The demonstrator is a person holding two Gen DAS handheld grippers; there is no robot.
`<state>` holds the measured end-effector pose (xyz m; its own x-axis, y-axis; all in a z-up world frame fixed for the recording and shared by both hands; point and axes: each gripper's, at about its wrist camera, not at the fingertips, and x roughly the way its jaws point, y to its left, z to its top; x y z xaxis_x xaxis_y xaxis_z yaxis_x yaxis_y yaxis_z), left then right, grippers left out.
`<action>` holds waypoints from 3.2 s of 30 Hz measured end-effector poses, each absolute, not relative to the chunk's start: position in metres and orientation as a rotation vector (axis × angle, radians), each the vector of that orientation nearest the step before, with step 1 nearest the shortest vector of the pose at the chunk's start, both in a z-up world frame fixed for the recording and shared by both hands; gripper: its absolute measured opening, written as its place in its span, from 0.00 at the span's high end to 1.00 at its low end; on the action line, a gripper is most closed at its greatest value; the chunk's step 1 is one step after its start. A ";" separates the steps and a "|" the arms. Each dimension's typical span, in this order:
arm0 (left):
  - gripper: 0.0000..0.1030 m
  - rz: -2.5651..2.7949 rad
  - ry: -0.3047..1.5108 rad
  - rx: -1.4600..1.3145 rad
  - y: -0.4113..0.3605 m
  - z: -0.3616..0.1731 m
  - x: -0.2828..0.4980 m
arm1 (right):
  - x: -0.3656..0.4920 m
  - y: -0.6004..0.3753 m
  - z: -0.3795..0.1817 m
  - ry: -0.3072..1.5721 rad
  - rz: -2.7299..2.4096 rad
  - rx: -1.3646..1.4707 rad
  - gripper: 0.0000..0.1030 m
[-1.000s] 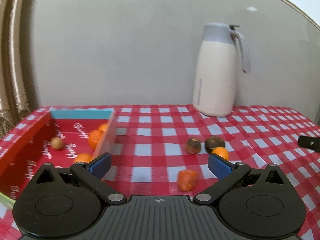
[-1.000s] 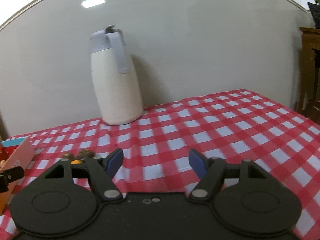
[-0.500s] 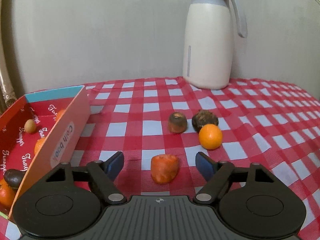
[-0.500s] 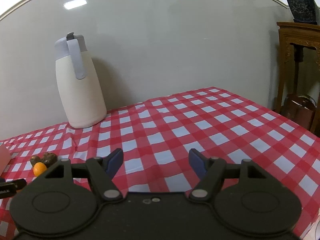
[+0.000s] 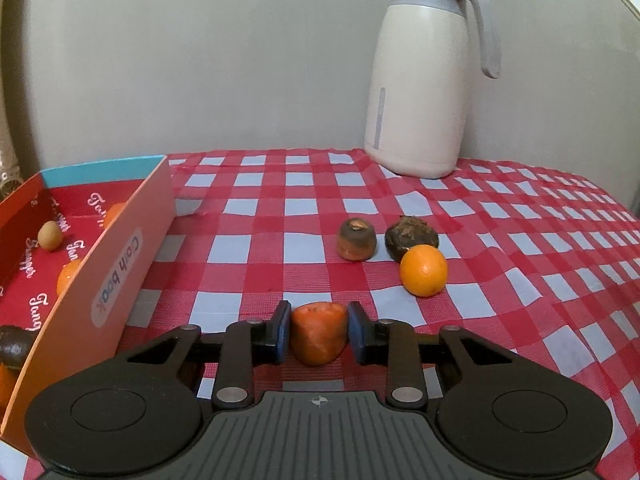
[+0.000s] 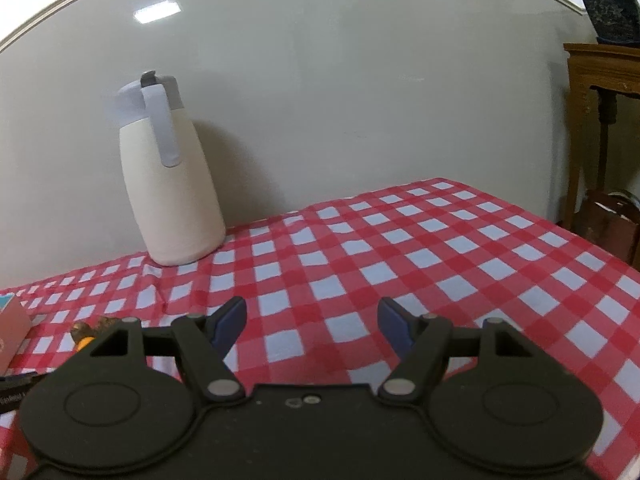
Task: Organize fruits
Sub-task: 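Grasp the red-orange chunk with the left gripper, then carry the red-orange chunk into the box and open the left gripper, then move the right gripper to the small tangerine beside the brown fruits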
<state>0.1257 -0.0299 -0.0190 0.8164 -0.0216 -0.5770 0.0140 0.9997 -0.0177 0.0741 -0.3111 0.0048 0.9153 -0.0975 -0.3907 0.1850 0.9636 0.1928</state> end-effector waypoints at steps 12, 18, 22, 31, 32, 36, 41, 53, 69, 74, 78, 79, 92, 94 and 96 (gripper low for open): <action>0.70 0.018 0.533 -0.078 0.007 0.007 0.096 | 0.115 -0.263 0.000 0.427 -0.024 0.202 0.30; 0.70 0.070 0.449 -0.118 0.031 0.027 0.073 | 0.117 -0.247 -0.001 0.427 0.008 0.191 0.30; 0.70 0.114 0.436 -0.139 0.056 0.031 0.066 | 0.108 -0.245 0.000 0.419 0.012 0.175 0.30; 0.70 0.278 0.437 -0.167 0.118 0.031 0.054 | 0.103 -0.246 -0.003 0.438 -0.001 0.190 0.30; 0.70 0.293 0.446 -0.165 0.124 0.030 0.054 | 0.103 -0.245 -0.003 0.437 0.003 0.191 0.30; 0.70 0.338 0.487 -0.164 0.142 0.021 0.056 | 0.101 -0.233 -0.001 0.434 0.030 0.182 0.30; 0.14 0.365 0.501 -0.158 0.145 0.017 0.054 | 0.102 -0.225 -0.002 0.438 0.042 0.171 0.29; 0.00 0.348 0.430 -0.024 0.111 0.027 0.049 | 0.099 -0.230 -0.001 0.438 0.037 0.180 0.29; 0.00 0.340 0.442 -0.032 0.112 0.026 0.050 | 0.103 -0.226 -0.002 0.436 0.048 0.169 0.29; 0.00 0.347 0.444 -0.037 0.116 0.024 0.049 | 0.107 -0.217 -0.002 0.437 0.068 0.146 0.29; 0.00 0.360 0.437 -0.048 0.123 0.024 0.046 | 0.112 -0.204 -0.003 0.440 0.093 0.111 0.29; 0.00 0.364 0.435 -0.049 0.126 0.024 0.046 | 0.113 -0.202 -0.003 0.441 0.098 0.103 0.30; 0.00 0.482 0.407 -0.107 0.180 0.024 0.026 | 0.134 -0.154 -0.009 0.497 0.197 0.043 0.44; 0.00 0.495 0.408 -0.117 0.189 0.024 0.023 | 0.136 -0.147 -0.010 0.503 0.204 0.038 0.46; 0.00 0.506 0.409 -0.124 0.196 0.023 0.021 | 0.139 -0.142 -0.012 0.512 0.208 0.032 0.47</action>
<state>0.0207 0.1962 0.0231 0.7959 0.4456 -0.4098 -0.4944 0.8691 -0.0150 0.1394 -0.1420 -0.0119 0.8512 0.2050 -0.4832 -0.1892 0.9785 0.0820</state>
